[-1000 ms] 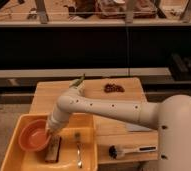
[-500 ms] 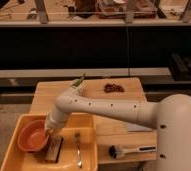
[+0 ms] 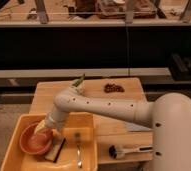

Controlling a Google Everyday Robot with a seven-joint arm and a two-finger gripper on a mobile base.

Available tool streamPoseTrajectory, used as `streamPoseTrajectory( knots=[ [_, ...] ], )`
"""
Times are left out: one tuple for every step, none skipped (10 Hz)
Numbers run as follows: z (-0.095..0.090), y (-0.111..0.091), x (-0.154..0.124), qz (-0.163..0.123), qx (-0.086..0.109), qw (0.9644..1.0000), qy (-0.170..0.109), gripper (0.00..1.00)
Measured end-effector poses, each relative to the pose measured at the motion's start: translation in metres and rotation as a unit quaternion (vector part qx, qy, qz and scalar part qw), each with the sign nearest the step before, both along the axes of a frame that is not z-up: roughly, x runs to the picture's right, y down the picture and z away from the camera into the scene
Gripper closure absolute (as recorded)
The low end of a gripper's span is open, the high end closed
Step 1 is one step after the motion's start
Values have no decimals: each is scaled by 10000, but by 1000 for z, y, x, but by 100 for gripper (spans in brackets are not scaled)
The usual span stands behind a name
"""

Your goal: Stack bowls into tray

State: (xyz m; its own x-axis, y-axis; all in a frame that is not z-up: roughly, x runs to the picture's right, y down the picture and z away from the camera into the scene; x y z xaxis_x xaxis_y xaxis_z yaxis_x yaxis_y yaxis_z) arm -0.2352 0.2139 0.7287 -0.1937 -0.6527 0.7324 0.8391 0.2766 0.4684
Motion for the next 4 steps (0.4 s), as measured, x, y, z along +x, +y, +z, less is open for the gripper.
streamPoseTrajectory(
  knots=[
    [-2,-4,2,33,39,10000,23,20],
    [-6,-14,5,62,86,9999,76,20],
    [-12,-29,6,74,168,9997,163,20],
    [-16,-39,7,99,233,9994,228,20]
  ],
)
